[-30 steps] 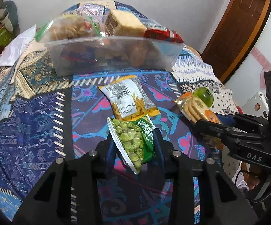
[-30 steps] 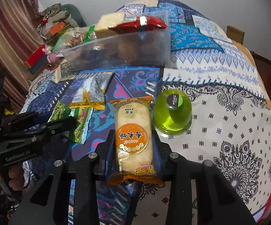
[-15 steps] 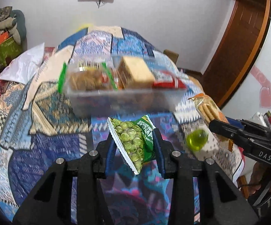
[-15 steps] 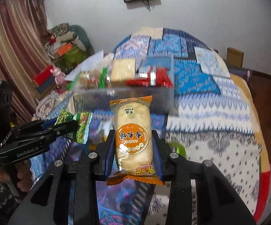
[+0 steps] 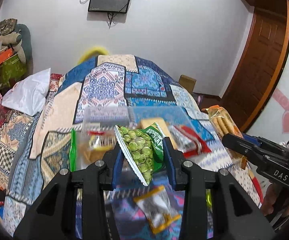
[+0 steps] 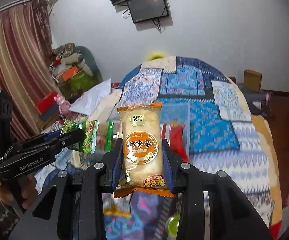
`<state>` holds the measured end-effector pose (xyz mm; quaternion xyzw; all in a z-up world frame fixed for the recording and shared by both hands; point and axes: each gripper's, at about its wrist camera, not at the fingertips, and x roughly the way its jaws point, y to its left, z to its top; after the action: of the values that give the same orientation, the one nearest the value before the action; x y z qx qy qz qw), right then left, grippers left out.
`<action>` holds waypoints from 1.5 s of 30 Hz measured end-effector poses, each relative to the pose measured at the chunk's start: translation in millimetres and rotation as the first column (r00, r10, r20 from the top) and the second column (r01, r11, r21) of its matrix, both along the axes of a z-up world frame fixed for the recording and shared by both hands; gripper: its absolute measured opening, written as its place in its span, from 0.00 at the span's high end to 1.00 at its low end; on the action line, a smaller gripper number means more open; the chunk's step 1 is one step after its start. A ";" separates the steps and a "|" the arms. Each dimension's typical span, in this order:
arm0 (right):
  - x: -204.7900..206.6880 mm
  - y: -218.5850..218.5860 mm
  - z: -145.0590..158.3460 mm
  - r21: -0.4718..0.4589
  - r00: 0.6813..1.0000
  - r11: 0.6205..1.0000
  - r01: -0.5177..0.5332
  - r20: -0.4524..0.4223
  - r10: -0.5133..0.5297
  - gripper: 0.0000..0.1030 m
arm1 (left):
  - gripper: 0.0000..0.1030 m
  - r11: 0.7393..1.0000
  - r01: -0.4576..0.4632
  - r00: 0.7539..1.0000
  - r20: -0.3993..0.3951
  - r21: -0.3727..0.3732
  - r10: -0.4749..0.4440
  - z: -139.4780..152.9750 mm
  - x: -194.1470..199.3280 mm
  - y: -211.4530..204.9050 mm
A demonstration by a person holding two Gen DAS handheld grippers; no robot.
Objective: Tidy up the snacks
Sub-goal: 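Carry the pea bag into the box with left tool while right tool drops the bun in, then grasp the yellow fries bag with left tool while right tool grasps the green jar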
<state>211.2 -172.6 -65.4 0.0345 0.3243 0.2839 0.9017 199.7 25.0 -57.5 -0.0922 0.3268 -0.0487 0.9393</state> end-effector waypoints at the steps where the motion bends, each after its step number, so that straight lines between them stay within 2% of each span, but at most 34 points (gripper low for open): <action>1: 4.1 0.9 1.0 0.000 1.000 1.000 0.003 0.003 -0.003 0.68 | 0.64 1.000 -0.004 1.000 0.004 0.006 0.004 1.2 6.4 1.2; 7: 37.2 7.2 -2.0 0.012 1.000 1.000 0.014 -0.009 -0.014 0.68 | 0.64 1.000 -0.015 1.000 0.001 0.025 0.015 -1.3 39.3 7.5; 18: 85.8 31.6 -33.9 -0.026 0.998 1.000 0.003 -0.068 -0.004 0.68 | 0.64 0.997 -0.060 0.996 -0.056 0.038 0.063 -31.3 95.9 17.5; 22: 96.2 38.8 -43.8 -0.038 0.996 0.999 -0.005 -0.091 0.002 0.68 | 0.63 0.998 -0.063 0.996 -0.062 0.021 0.064 -36.8 104.4 18.9; 27: 100.9 43.2 -50.6 -0.059 0.994 0.998 -0.002 -0.112 -0.004 0.67 | 0.62 0.996 -0.085 0.994 -0.071 0.037 0.087 -37.9 109.6 17.2; 30: 102.0 41.6 -51.6 -0.067 0.993 0.998 0.002 -0.120 -0.010 0.65 | 0.53 0.997 -0.082 0.993 -0.086 0.016 0.083 -38.5 108.5 18.2; 32: 100.5 39.4 -50.1 -0.071 0.993 0.997 0.010 -0.120 -0.018 0.54 | 0.44 0.996 -0.083 0.994 -0.072 0.021 0.085 -35.7 104.1 17.3; 39: 84.7 27.5 -32.2 -0.053 0.996 0.998 0.019 -0.089 -0.023 0.52 | 0.43 0.997 -0.060 0.997 -0.046 0.050 0.063 -17.5 80.3 8.4; 45: 51.9 13.2 -8.4 -0.068 0.999 0.997 0.021 -0.036 -0.023 0.51 | 0.39 0.998 -0.038 0.999 -0.032 0.056 0.039 -4.9 44.6 0.0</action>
<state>263.0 -159.4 -73.9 0.0127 0.3501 0.2621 0.8992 244.3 24.9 -62.4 -0.0734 0.3416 -0.0201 0.9368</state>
